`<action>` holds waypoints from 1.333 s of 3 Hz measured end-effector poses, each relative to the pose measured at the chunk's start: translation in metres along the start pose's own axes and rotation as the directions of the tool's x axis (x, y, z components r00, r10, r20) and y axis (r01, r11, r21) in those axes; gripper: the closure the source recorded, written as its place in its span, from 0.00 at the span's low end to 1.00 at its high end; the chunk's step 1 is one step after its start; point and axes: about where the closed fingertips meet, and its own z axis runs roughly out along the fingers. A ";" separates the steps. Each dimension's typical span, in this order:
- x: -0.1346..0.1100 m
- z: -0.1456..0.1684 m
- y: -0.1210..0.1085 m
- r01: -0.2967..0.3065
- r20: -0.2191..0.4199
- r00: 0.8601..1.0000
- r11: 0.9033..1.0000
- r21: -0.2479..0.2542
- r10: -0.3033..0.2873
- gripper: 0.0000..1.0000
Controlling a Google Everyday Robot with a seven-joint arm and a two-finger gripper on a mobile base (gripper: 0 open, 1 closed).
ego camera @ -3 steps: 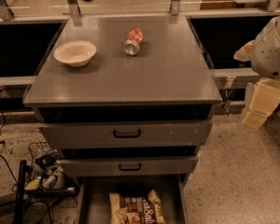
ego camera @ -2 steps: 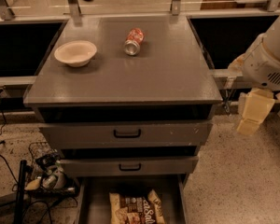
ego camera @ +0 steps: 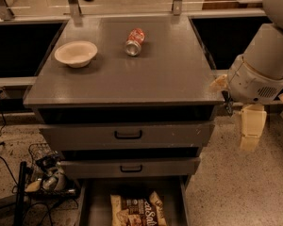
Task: Pick brown chip bag from bottom drawer and place on counter
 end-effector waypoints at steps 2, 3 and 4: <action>-0.009 0.005 0.011 0.146 0.031 0.989 0.989 -0.033 -0.145 0.00; -0.006 0.017 0.014 0.119 0.060 0.991 0.992 -0.044 -0.117 0.00; 0.004 0.063 0.027 0.059 0.102 0.994 0.992 -0.112 -0.048 0.00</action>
Offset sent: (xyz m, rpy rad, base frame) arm -0.0111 0.0073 0.0006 0.0113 0.0157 0.1265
